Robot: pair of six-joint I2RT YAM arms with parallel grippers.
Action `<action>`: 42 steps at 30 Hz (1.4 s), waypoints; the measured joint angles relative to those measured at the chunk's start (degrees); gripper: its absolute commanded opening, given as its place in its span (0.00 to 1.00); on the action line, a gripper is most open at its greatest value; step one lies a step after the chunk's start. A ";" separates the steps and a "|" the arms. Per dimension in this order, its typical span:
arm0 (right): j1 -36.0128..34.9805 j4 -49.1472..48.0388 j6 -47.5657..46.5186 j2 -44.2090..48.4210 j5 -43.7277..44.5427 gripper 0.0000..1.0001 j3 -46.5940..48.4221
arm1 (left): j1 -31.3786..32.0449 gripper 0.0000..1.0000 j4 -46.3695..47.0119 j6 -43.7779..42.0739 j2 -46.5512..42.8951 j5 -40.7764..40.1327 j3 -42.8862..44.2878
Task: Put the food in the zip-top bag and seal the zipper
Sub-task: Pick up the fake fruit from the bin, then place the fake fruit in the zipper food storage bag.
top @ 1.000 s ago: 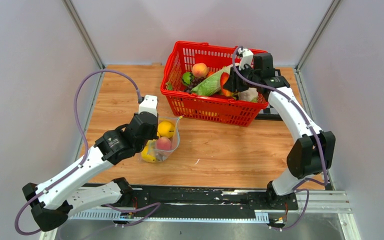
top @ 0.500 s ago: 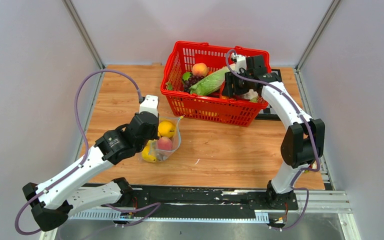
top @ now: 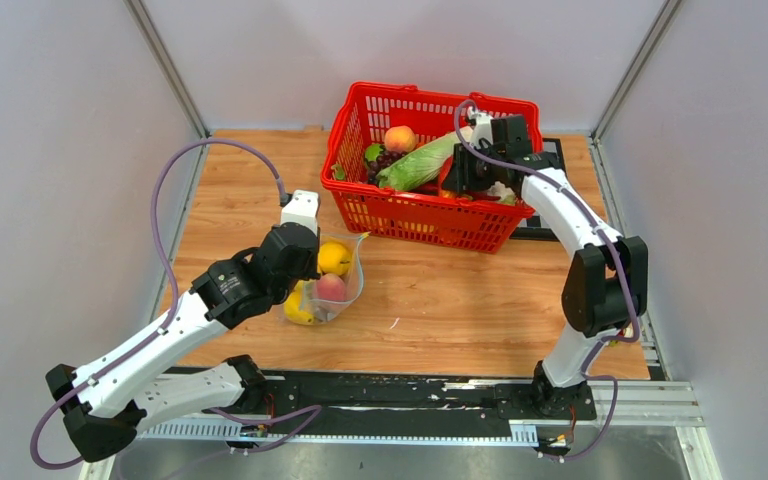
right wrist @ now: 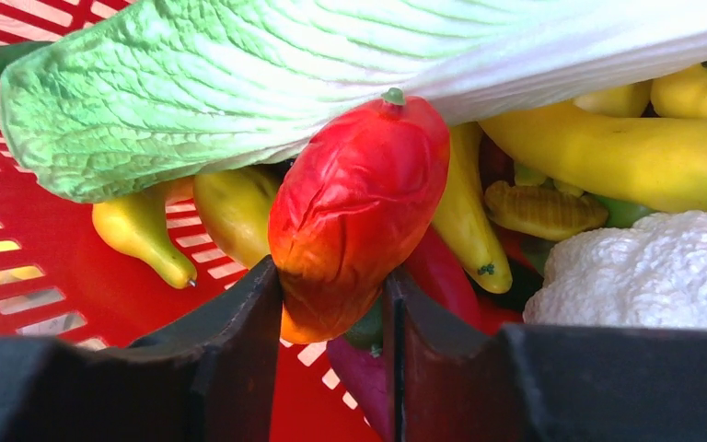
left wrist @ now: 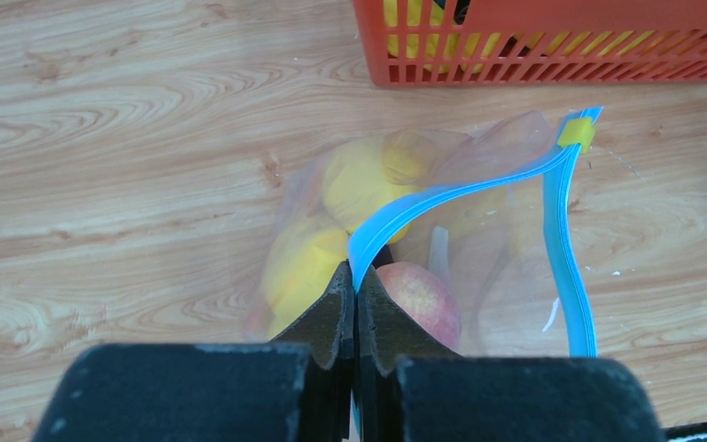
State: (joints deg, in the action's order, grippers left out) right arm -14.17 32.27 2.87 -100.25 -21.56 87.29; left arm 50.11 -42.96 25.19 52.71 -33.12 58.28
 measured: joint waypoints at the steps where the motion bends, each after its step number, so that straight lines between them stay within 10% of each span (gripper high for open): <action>1: 0.00 -0.96 0.79 0.09 -0.17 0.28 -0.50 | 0.00 0.00 0.00 -0.02 0.00 0.11 0.00; 25: -0.79 -34.97 12.00 28.72 -11.17 0.16 -28.17 | 0.00 0.00 1.09 -0.02 0.02 2.67 -0.09; 42: -28.41 -34.84 -8.33 29.79 -25.18 0.17 -27.17 | 0.00 0.00 3.26 0.44 -0.13 6.05 -0.92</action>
State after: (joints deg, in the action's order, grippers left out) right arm -42.59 -2.57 -5.45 -70.46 -46.74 60.12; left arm 50.11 -39.70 25.63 52.58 -27.07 57.36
